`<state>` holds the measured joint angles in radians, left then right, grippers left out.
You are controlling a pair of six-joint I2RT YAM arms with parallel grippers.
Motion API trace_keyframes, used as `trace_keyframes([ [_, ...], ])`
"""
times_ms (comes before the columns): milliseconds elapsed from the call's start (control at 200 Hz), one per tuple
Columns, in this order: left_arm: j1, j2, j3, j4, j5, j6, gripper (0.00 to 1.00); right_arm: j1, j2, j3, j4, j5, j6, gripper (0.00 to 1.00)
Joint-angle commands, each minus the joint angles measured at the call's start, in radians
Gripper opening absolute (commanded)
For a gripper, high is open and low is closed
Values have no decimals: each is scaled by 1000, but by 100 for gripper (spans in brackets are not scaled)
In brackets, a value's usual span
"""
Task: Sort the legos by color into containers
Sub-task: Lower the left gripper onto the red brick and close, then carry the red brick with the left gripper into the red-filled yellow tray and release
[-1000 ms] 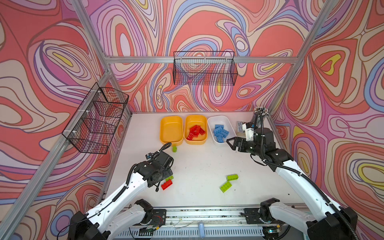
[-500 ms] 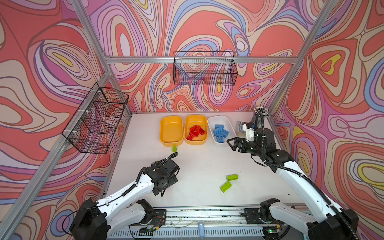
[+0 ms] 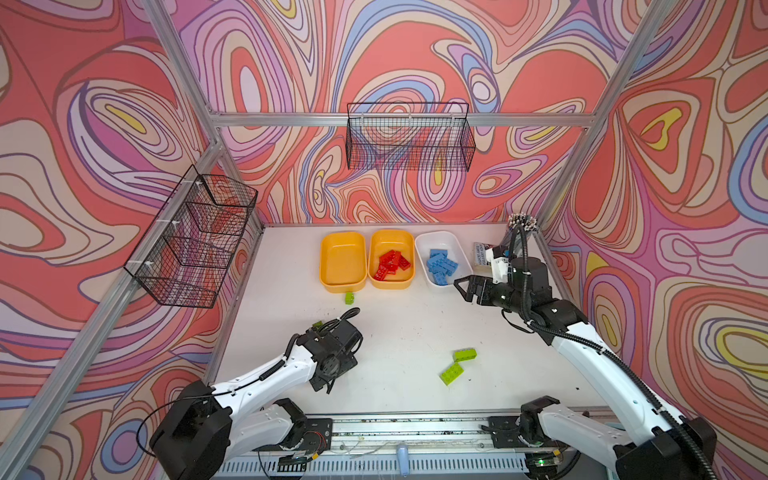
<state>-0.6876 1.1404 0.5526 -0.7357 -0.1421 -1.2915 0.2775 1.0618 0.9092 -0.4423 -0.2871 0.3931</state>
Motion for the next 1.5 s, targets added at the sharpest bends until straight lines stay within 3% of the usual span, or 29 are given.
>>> trace_keyframes([
  [0, -1, 22, -18, 23, -28, -18, 83, 5, -5, -12, -12, 11, -13, 98],
  [561, 7, 61, -46, 33, -7, 33, 54, 5, -11, -6, -21, 19, -13, 98],
  [846, 2, 86, 133, -40, -2, 125, 48, 4, -14, 0, -21, 25, -9, 98],
  [1032, 0, 174, 323, -75, -49, 232, 48, 4, -21, -1, -32, 41, -9, 98],
  [1267, 7, 442, 737, -97, -124, 430, 48, 5, -37, 8, -55, 58, -7, 99],
  [1492, 81, 728, 1124, -94, -52, 563, 49, 5, -63, 19, -98, 103, -8, 98],
])
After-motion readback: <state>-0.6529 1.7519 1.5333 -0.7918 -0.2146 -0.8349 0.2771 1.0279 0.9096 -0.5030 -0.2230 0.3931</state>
